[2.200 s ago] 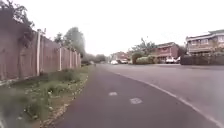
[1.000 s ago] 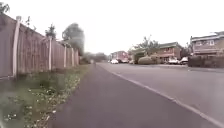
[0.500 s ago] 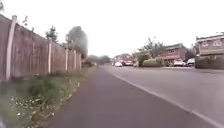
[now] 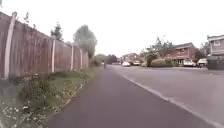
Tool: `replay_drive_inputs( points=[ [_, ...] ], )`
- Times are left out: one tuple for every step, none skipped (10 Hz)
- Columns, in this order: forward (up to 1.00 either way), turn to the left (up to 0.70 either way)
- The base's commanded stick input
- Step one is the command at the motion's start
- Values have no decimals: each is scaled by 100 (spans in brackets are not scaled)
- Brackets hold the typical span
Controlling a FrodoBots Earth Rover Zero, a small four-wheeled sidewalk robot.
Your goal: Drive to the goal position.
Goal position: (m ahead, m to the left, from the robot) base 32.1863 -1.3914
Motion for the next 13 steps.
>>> replay_drive_inputs(
  points=[
    [100, 0],
    [100, 0],
    [100, 0],
    [100, 0],
    [100, 0],
    [100, 0],
    [100, 0],
    [100, 0],
    [100, 0],
    [100, 0],
    [100, 0],
    [100, 0],
    [100, 0]
  ],
)
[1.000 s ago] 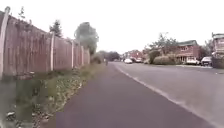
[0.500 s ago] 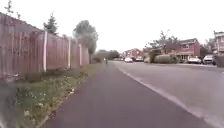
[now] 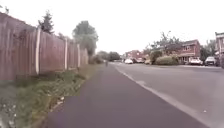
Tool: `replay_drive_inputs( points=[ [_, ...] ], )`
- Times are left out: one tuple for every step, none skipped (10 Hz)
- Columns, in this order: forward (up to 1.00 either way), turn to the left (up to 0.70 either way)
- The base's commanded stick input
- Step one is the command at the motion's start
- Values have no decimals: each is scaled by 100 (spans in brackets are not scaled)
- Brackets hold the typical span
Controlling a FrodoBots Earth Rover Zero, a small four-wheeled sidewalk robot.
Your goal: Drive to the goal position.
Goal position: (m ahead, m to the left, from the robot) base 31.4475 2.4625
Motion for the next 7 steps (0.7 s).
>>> replay_drive_inputs(
  points=[
    [100, 0],
    [100, 0],
    [100, 0],
    [100, 0],
    [100, 0],
    [100, 0],
    [100, 0]
  ],
)
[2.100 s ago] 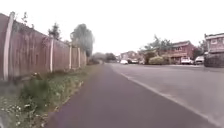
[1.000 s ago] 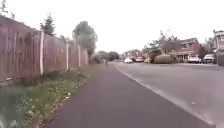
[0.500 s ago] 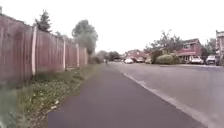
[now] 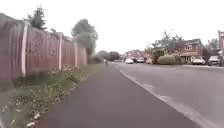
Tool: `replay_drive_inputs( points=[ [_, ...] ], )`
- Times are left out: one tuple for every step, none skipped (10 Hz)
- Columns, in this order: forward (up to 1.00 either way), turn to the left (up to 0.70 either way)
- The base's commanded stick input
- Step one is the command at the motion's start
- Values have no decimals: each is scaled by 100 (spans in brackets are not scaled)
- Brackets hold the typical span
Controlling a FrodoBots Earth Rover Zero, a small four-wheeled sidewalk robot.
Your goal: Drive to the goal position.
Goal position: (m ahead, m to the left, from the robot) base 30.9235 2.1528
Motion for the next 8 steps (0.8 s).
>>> replay_drive_inputs(
  points=[
    [100, 0],
    [100, 0],
    [100, 0],
    [100, 0],
    [100, 0],
    [100, 0],
    [100, 0],
    [100, 0]
  ],
)
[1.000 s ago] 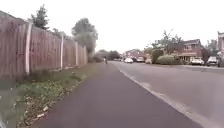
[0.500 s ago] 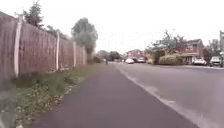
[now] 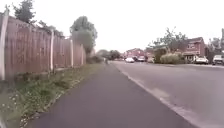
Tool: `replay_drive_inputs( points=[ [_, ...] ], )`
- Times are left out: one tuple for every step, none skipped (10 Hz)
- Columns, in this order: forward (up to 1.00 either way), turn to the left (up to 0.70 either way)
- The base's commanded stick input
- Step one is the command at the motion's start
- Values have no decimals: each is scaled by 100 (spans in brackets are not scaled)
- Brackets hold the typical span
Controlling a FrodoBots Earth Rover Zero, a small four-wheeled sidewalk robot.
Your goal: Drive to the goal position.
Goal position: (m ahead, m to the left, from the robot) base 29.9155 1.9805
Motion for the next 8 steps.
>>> replay_drive_inputs(
  points=[
    [100, 0],
    [100, 0],
    [100, 0],
    [100, 0],
    [100, 0],
    [100, 0],
    [100, 0],
    [100, 0]
  ],
)
